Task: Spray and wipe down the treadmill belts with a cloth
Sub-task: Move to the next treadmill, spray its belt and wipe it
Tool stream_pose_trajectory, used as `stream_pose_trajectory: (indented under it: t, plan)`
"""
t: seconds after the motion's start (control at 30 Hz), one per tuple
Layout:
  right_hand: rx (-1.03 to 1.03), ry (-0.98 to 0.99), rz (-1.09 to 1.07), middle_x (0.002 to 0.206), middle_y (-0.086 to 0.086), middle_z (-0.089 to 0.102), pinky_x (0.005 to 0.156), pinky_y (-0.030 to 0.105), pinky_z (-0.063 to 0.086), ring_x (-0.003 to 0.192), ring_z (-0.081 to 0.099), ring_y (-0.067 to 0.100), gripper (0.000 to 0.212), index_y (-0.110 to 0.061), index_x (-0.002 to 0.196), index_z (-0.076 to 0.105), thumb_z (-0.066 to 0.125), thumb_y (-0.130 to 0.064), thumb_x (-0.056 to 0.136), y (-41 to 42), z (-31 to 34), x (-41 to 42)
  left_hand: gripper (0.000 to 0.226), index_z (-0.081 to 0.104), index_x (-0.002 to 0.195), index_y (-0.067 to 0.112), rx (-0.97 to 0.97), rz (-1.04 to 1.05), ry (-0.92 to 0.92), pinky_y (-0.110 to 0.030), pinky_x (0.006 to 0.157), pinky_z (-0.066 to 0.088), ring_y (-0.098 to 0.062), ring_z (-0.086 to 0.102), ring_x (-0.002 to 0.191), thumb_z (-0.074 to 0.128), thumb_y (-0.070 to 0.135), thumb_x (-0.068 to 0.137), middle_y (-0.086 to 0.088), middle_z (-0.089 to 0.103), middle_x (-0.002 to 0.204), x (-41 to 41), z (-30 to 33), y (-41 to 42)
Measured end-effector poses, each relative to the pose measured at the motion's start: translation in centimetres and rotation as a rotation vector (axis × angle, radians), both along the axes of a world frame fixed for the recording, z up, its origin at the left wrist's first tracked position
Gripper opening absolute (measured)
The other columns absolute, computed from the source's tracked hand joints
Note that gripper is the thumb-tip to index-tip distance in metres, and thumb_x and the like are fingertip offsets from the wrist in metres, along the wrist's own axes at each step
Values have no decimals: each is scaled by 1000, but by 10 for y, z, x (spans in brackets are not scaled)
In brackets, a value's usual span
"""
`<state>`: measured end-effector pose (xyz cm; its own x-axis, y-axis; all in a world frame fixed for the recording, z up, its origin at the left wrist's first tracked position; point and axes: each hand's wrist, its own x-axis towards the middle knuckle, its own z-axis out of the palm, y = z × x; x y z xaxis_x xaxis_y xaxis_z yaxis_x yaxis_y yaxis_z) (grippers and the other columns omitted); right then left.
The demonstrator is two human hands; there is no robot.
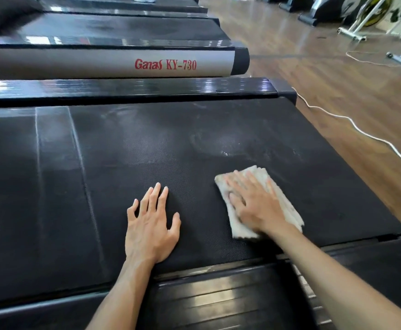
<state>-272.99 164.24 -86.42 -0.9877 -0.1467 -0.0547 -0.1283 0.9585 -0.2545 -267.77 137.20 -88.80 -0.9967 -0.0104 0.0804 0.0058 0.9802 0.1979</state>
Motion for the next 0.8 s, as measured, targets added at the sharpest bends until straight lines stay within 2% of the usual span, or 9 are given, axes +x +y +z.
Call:
stream_pose_trajectory:
  t: [0.13, 0.23, 0.3, 0.37, 0.47, 0.63, 0.7, 0.8]
  plan:
    - [92, -47, -158, 173, -10, 5, 122, 63, -10, 159, -2, 18, 56, -40, 164, 14, 17, -44, 107, -34, 3, -73, 79, 20, 161, 25, 7, -2, -5, -44, 125, 10, -10, 5, 157, 13, 59, 89, 6, 11, 170, -1, 0, 1]
    - [69, -41, -39, 173, -7, 9, 121, 66, -9, 159, 0, 20, 56, -38, 162, 18, 19, -42, 107, -71, 0, -84, 79, 20, 161, 26, 3, -8, -9, -44, 125, 12, -11, 6, 157, 14, 60, 90, 7, 12, 170, 0, 1, -1]
    - [35, 13, 77, 171, -9, 16, 122, 63, -5, 158, 6, 16, 55, -40, 160, 24, 25, -42, 105, -79, -2, -60, 79, 20, 161, 26, 0, -5, -3, -44, 125, 12, -10, 5, 157, 13, 60, 90, 7, 11, 170, 0, 1, -1]
    - [-34, 16, 148, 170, -17, 17, 124, 58, -8, 158, 3, 9, 57, -43, 160, 25, 30, -44, 104, -65, 0, -25, 79, 20, 161, 26, 4, -3, -2, -43, 125, 11, -10, 4, 157, 12, 60, 90, 7, 10, 170, -1, 0, 0]
    - [-58, 38, 133, 169, -20, 21, 126, 54, -2, 157, 5, 4, 62, -44, 158, 32, 23, -53, 98, -28, -3, 9, 79, 21, 161, 25, 11, -4, 8, -43, 125, 11, -9, 4, 157, 13, 59, 90, 7, 11, 170, 0, 0, -1]
    - [52, 27, -119, 170, -14, 17, 124, 58, -2, 157, 7, 12, 53, -40, 160, 27, 25, -44, 107, -23, 2, -49, 79, 22, 161, 24, 6, -6, 0, -44, 125, 12, -10, 6, 156, 15, 58, 90, 6, 12, 170, -1, 0, 0]
    - [65, 9, -129, 170, -13, 16, 123, 60, -5, 157, 3, 16, 53, -38, 160, 25, 23, -43, 107, -40, 6, -75, 80, 20, 162, 24, -11, -10, -10, -44, 125, 12, -11, 5, 157, 12, 59, 89, 6, 10, 170, -1, 0, -1]
    - [55, -11, -31, 172, -10, 15, 122, 60, -11, 158, 1, 19, 55, -39, 161, 22, 25, -43, 107, -66, 7, -88, 81, 17, 162, 24, -24, -15, -11, -44, 125, 11, -11, 4, 157, 9, 59, 89, 6, 7, 171, -2, 0, -1]
